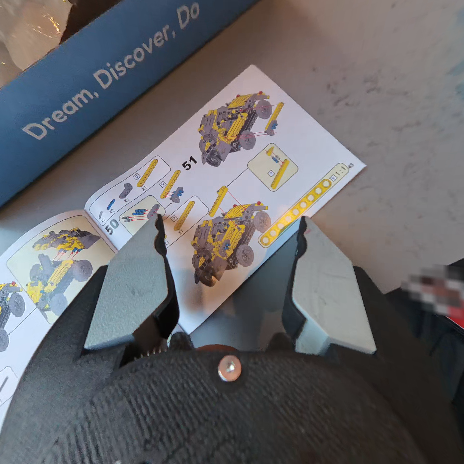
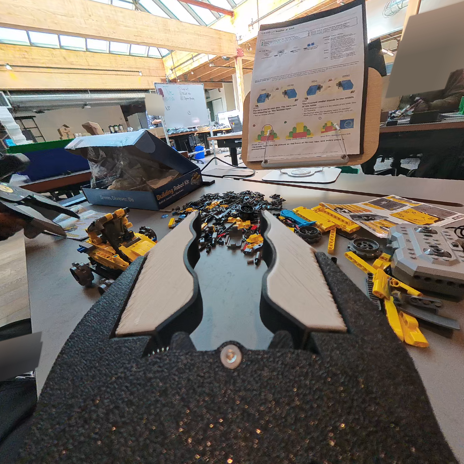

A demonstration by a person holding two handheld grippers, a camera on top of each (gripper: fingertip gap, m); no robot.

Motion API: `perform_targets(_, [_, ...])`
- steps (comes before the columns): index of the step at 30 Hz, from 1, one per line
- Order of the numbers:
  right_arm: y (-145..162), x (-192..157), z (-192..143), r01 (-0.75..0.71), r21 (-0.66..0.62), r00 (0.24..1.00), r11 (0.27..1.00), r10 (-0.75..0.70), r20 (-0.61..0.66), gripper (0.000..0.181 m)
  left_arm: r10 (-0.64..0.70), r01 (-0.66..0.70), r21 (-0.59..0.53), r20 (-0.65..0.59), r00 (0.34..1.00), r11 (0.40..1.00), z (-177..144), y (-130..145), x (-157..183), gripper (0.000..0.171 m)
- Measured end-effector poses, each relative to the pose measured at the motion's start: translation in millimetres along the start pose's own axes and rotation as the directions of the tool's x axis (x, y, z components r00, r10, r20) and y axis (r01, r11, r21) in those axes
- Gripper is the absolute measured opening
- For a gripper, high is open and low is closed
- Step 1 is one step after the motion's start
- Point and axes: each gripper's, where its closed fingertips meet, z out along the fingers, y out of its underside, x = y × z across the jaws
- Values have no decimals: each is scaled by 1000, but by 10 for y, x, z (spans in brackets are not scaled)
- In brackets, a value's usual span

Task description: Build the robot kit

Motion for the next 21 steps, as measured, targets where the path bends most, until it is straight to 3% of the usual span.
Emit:
perform_targets(2, [0, 2, 0, -3, 0, 1000, 1000, 3, 0, 46, -6, 6, 13, 2, 1000, 1000, 13, -14, -16, 103])
perform_targets(4, [-1, 0, -1, -4, 1, 1000, 1000, 4, 2, 46, -27, 28, 36, -10, 1000, 999, 21, -28, -43, 91])
perform_targets(6, [-3, -3, -1, -4, 1, 1000, 1000, 4, 3, 45, -25, 26, 63, -16, 1000, 998, 5, -41, -82, 62])
perform_targets(10, [-3, -28, -1, 12, -1, 1000, 1000, -12, 8, 45, -38, 39, 122, -14, 999, 992, 0, -55, -145, 34])
perform_targets(13, [-6, -98, 22, 193, -66, 979, 979, -197, -55, 42, -21, 28, 148, -51, 998, 989, -4, -54, -63, 2])
perform_targets(17, [-272, -975, 266, 323, -67, 941, 944, -312, 135, 36, 15, -8, 157, -44, 999, 988, -25, -26, 31, 0])
perform_targets(21, [-354, -1959, 550, 283, -83, 892, 956, -230, 388, 36, -7, 27, 148, -136, 991, 989, -72, 23, 206, 0])
